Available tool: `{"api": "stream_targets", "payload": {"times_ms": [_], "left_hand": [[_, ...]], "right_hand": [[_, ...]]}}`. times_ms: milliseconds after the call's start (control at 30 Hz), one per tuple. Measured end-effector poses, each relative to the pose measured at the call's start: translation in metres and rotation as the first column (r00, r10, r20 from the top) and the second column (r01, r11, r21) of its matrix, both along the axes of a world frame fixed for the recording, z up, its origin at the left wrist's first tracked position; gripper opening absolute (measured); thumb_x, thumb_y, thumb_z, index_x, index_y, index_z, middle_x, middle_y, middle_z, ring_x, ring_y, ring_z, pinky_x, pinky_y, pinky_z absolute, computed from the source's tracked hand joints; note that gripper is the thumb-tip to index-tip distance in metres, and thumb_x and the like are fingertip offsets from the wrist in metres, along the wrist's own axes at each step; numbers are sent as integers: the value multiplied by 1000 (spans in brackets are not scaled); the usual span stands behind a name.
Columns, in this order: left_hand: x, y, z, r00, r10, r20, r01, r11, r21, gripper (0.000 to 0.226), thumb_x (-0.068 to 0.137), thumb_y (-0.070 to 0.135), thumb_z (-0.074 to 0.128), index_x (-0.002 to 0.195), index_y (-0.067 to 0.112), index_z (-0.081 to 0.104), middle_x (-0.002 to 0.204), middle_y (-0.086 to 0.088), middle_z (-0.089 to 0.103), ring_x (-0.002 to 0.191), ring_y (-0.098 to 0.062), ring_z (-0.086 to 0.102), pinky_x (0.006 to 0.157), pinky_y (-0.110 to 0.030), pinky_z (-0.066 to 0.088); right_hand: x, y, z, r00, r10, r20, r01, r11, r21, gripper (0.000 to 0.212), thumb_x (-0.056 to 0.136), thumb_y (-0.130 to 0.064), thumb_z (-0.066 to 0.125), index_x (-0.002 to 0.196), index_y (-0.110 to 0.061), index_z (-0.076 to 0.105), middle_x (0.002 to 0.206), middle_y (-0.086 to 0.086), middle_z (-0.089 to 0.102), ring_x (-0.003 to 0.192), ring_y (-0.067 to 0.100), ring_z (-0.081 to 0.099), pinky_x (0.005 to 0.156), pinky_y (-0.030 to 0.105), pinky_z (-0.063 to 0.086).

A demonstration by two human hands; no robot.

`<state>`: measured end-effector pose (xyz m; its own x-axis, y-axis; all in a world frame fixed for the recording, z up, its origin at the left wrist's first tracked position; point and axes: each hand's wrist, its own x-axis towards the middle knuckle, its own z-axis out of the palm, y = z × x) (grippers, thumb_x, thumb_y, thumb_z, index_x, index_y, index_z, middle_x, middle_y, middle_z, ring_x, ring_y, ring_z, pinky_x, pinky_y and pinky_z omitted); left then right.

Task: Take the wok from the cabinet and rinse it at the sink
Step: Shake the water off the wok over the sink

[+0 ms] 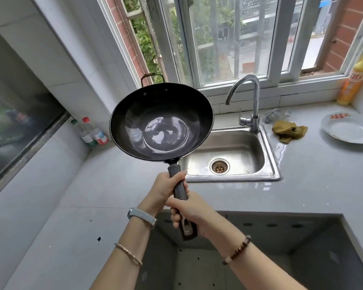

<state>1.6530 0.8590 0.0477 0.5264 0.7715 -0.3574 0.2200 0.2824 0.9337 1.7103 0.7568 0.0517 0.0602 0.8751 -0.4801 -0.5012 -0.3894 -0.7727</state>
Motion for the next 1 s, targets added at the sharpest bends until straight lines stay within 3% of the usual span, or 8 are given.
{"api": "stream_targets", "payload": {"times_ms": [133,433,767,1000], "left_hand": [[2,-8,-3,999,30,-31,-30,999,-12,24,91,12,62,69,4,54,54,-6,59,45,-17,57,48,-26,49],[9,-32,-22,997,52,-52,-55,997,-52,29,92,13,60,65,5,56,53,-4,59,46,-14,58,51,-23,50],[23,-61,-39,996,84,-17,-85,987,-136,22,92,11,58,71,4,57,56,-6,60,50,-17,59,54,-26,52],[12,-59,-45,1000,23,10,-20,983,-182,18,93,12,58,79,0,56,60,-9,60,52,-17,60,53,-25,51]], "right_hand": [[-7,-2,-6,994,-93,61,93,996,-8,9,84,-5,52,90,-9,46,55,3,40,37,10,37,38,23,36],[3,-23,-19,994,-46,100,52,997,-64,6,86,-7,49,83,-11,45,55,3,39,37,10,35,38,21,34],[24,-50,-33,988,28,155,-9,993,-119,6,85,-10,50,83,-12,46,51,-2,41,37,10,36,39,20,34],[13,-53,-34,981,7,191,20,990,-138,7,83,-9,50,80,-13,45,51,-3,40,38,9,34,39,20,33]]}}
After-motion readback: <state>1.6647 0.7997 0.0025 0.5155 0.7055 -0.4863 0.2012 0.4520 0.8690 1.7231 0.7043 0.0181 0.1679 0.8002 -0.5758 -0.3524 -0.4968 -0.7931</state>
